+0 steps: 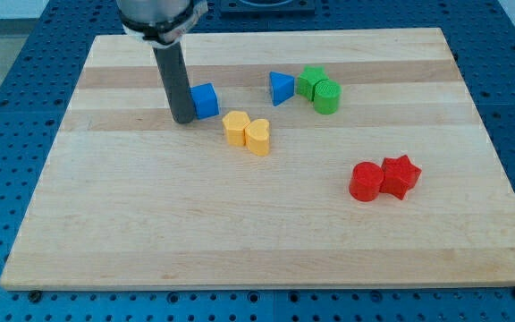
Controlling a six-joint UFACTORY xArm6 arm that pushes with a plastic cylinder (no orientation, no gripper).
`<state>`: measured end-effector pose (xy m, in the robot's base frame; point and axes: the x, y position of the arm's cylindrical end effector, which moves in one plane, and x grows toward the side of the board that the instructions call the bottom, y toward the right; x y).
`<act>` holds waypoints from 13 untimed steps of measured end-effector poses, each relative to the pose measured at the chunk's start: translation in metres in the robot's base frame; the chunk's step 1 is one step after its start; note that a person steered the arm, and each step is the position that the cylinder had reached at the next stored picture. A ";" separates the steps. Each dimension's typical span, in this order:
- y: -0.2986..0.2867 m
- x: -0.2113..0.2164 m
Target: Move the yellow hexagon above to the yellow heart
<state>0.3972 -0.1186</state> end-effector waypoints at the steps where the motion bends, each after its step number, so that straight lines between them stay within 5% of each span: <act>1: 0.004 0.035; 4: 0.094 0.033; 7: 0.049 0.045; 13: 0.050 0.028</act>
<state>0.4254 -0.0682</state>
